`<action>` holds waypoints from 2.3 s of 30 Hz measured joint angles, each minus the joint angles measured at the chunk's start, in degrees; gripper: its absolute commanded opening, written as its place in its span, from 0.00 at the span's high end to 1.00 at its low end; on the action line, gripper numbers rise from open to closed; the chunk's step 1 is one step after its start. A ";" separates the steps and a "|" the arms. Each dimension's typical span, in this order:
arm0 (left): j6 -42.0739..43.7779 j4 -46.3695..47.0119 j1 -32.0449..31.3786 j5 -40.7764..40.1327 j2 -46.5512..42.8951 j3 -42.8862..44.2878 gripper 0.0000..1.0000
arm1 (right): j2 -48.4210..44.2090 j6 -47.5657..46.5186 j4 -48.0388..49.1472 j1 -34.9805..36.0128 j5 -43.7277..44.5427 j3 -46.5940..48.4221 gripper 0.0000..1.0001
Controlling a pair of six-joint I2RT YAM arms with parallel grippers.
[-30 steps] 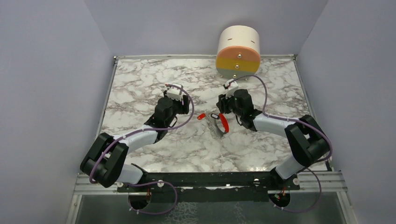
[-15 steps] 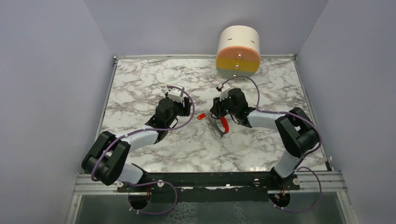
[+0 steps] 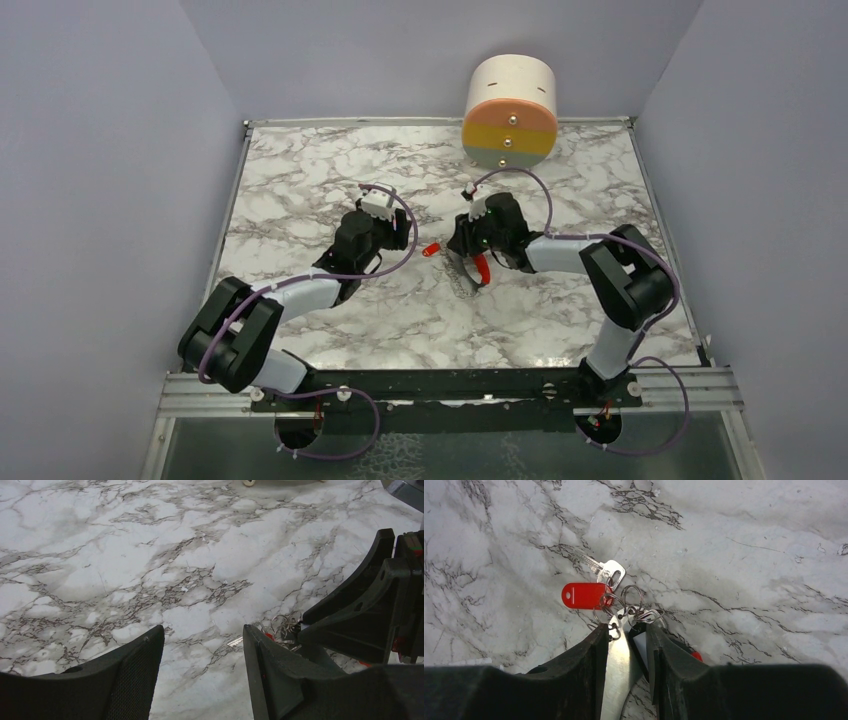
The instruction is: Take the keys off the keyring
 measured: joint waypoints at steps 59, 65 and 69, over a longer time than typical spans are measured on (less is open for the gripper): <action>-0.68 0.09 0.00 2.08 0.07 0.00 0.41 | 4.85 -3.21 2.97 -0.02 6.38 5.03 0.50; -0.83 0.13 0.00 2.10 0.33 0.00 0.41 | 4.90 -2.99 2.97 -0.02 5.14 4.35 0.52; -0.92 0.26 0.00 2.16 0.39 0.00 0.41 | 5.88 -2.62 3.21 -0.02 4.57 3.82 0.53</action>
